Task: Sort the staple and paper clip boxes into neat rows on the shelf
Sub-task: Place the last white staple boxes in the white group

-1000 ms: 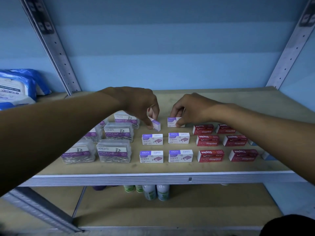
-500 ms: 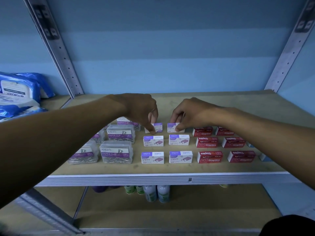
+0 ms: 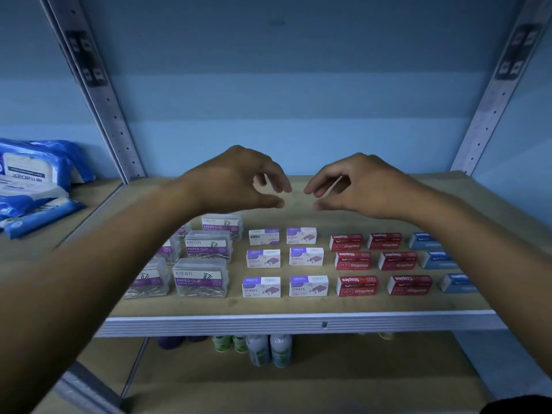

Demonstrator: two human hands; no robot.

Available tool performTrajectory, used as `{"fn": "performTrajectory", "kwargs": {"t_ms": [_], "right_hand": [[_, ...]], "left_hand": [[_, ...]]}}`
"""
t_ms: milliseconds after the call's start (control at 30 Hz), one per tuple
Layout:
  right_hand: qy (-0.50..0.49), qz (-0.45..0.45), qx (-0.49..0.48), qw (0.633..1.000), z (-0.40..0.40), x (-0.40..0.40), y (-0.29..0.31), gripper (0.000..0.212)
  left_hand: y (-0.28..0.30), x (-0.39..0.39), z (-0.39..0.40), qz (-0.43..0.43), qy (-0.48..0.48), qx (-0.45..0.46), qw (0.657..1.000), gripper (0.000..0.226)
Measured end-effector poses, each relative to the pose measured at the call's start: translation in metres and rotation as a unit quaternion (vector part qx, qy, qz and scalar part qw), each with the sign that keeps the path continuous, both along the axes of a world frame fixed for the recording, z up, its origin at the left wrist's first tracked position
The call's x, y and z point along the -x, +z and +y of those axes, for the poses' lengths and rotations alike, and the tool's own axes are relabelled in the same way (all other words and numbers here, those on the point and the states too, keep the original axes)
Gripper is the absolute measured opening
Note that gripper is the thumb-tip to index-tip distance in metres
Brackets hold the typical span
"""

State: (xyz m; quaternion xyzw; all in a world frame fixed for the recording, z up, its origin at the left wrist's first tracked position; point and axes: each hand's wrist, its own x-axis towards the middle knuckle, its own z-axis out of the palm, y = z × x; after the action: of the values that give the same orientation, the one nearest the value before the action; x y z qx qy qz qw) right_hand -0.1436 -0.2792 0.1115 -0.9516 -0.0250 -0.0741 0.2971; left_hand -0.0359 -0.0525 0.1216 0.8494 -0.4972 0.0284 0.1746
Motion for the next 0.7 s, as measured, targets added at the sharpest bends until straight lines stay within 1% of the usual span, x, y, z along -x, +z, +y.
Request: {"fn": "performTrajectory", "kwargs": {"t_ms": [100,233,300,467,600,700], "right_hand": [[-0.02,-0.046,-0.024,0.998,-0.006,0.029,-0.001,0.022],[-0.05,-0.067,-0.035,0.996,-0.024,0.066,-0.015,0.027],[-0.066,-0.07,-0.019,0.995,-0.035,0.085,-0.022,0.029],[-0.11,-0.086,-0.022,0.99,-0.063,0.12,-0.034,0.029],[-0.113,-0.093,-0.033,0.989,-0.07,0.124,-0.037,0.028],[-0.096,-0.092,-0.037,0.99,-0.064,0.112,-0.037,0.029]], "left_hand": [[-0.005,0.037,-0.005,-0.002,0.018,0.096,0.995,0.026],[-0.027,0.082,-0.029,0.037,0.041,0.145,0.988,0.031],[-0.039,0.102,-0.048,0.046,0.035,0.145,0.988,0.032],[-0.06,0.13,-0.084,0.016,-0.02,0.12,0.992,0.032],[-0.063,0.13,-0.091,0.02,-0.02,0.117,0.993,0.031],[-0.063,0.117,-0.084,-0.001,-0.007,0.114,0.993,0.029]]}}
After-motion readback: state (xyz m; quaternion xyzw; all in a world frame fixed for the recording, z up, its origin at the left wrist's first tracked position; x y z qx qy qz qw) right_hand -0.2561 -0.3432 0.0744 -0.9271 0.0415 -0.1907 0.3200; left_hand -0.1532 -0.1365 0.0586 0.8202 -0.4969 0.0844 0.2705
